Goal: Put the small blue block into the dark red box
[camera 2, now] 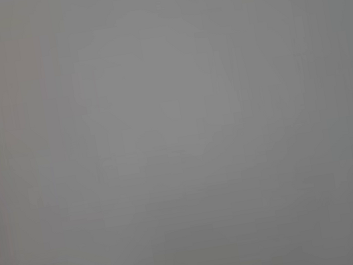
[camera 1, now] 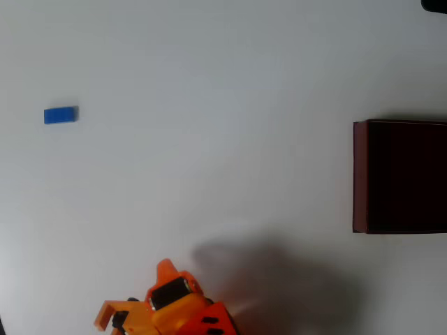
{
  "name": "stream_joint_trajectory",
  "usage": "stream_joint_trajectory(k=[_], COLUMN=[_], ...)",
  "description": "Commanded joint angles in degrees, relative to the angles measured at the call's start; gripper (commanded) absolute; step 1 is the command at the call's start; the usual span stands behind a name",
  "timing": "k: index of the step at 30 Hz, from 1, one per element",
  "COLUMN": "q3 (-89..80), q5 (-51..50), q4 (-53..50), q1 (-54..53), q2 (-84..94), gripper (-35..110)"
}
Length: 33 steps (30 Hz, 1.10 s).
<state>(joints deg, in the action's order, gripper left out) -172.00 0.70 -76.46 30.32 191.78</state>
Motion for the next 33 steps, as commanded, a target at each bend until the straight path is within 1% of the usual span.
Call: stream_joint_trajectory(k=[1, 25, 28, 32, 33], q3=[-0.4, -0.4, -0.4, -0.9, -0.4], q5=[2.3, 2.2, -3.2, -13.6, -18.1], q4=[-0.9, -0.9, -0.9, 1.5, 1.8], q1=[4.0, 3.9, 3.7, 3.6, 4.2], q2=[1.1, 1.1, 1.3, 1.7, 1.8], gripper=[0, 0, 0, 1, 3])
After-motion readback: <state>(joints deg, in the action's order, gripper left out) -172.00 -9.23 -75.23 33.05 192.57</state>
